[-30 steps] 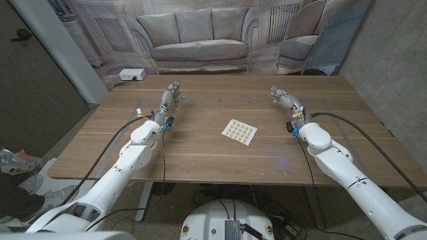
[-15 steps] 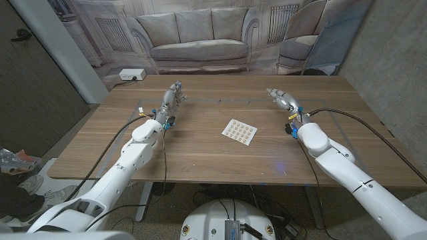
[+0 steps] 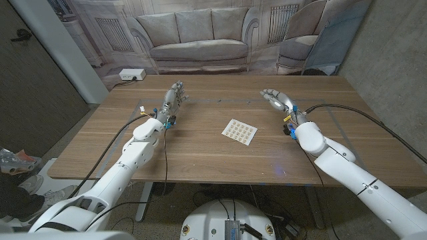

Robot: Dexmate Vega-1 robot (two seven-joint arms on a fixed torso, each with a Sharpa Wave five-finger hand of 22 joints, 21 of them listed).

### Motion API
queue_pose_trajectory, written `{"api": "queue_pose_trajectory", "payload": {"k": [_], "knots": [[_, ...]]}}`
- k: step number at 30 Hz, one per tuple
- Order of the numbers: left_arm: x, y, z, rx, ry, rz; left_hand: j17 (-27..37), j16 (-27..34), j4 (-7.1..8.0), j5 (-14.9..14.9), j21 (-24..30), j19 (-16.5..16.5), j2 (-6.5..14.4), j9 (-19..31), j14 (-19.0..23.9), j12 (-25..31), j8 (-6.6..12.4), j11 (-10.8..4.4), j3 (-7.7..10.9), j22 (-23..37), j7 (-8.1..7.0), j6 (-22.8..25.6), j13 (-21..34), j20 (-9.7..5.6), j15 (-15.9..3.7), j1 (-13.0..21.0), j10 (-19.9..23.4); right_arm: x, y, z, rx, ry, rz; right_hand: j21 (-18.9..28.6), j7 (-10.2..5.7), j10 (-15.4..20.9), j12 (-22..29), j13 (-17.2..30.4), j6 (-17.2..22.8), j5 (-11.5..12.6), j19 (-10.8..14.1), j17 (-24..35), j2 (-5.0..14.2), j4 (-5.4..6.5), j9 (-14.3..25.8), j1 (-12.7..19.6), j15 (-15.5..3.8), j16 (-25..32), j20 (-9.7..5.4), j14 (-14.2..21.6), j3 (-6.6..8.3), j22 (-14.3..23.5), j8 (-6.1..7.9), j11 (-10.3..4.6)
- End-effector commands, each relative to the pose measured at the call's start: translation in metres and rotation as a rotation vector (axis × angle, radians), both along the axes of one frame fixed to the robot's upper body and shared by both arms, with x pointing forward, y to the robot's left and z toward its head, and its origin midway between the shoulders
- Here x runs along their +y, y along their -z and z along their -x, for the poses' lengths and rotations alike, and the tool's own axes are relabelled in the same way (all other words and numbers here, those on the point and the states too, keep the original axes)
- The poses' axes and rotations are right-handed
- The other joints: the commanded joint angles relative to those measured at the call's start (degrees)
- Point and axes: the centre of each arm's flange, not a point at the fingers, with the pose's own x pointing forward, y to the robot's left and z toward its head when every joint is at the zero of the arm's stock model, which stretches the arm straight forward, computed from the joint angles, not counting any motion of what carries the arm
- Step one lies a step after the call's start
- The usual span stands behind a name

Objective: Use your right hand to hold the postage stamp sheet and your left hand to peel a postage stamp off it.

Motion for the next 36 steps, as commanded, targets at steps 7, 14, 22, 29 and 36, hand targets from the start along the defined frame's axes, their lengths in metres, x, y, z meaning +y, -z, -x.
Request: {"api": "queue_pose_trajectory", "payload": {"k": [7,14,22,29,36], "knots": [[-0.003,-0.001,-0.001,0.002,0.004,-0.010,0.31,0.26,-0.22,0.27,-0.48,-4.55,3.64,0.28,-3.43,0.22,0.30,0.42,0.13,0.22,-0.38,-3.24,0.28,0.48,0.31,-0.17,-3.87,0.027,-0.006,0.021,-0.014,0.116,0.220,-0.40,-0.01,0.90,0.22,0.06,1.09,0.27,0.42,0.08,0.01,-0.73,0.08,0.72,-0.25,0.01,0.24,0.50,0.37,0.23,0.30,-0.21],[-0.003,-0.001,-0.002,0.004,0.011,-0.009,0.32,0.23,-0.22,0.28,-0.62,-4.53,3.62,0.28,-3.39,0.20,0.28,0.39,0.12,0.23,-0.43,-3.18,0.29,0.49,0.32,-0.16,-3.80,0.036,-0.009,0.029,-0.029,0.165,0.299,-0.56,-0.17,0.94,0.16,0.06,1.36,0.26,0.49,0.08,-0.03,-0.97,0.09,0.81,-0.33,-0.04,0.26,0.55,0.49,0.23,0.30,-0.38],[-0.004,-0.001,-0.002,0.003,0.012,-0.012,0.32,0.18,-0.23,0.28,-0.78,-4.50,3.61,0.29,-3.38,0.15,0.25,0.46,0.11,0.24,-0.46,-3.17,0.30,0.53,0.36,-0.15,-3.77,0.045,-0.007,0.036,-0.048,0.205,0.368,-0.62,-0.38,1.40,0.25,0.06,1.84,0.30,1.07,0.03,0.06,-1.52,0.09,1.30,-0.66,-0.05,0.23,0.86,0.83,0.24,0.33,-0.78],[-0.007,-0.001,-0.003,0.007,0.018,-0.018,0.33,0.15,-0.23,0.28,-0.90,-4.44,3.60,0.29,-3.36,0.13,0.21,0.47,0.11,0.24,-0.45,-3.17,0.31,0.58,0.34,-0.14,-3.72,0.052,-0.002,0.042,-0.068,0.250,0.430,-0.69,-0.57,1.80,0.27,0.06,2.42,0.30,1.76,0.03,0.23,-2.14,0.11,1.84,-1.89,0.13,0.17,1.75,1.27,0.27,0.35,-1.22],[-0.011,-0.001,-0.005,0.012,0.032,-0.026,0.33,0.12,-0.23,0.28,-1.01,-4.38,3.59,0.29,-3.36,0.11,0.19,0.48,0.10,0.25,-0.50,-3.16,0.31,0.59,0.44,-0.14,-3.67,0.055,0.006,0.043,-0.025,0.230,0.502,-0.68,-0.67,1.97,0.23,0.05,2.95,0.22,2.38,0.02,-0.05,-2.57,0.12,2.03,-2.83,0.07,-0.03,2.02,1.36,0.29,0.40,-1.25]]}}
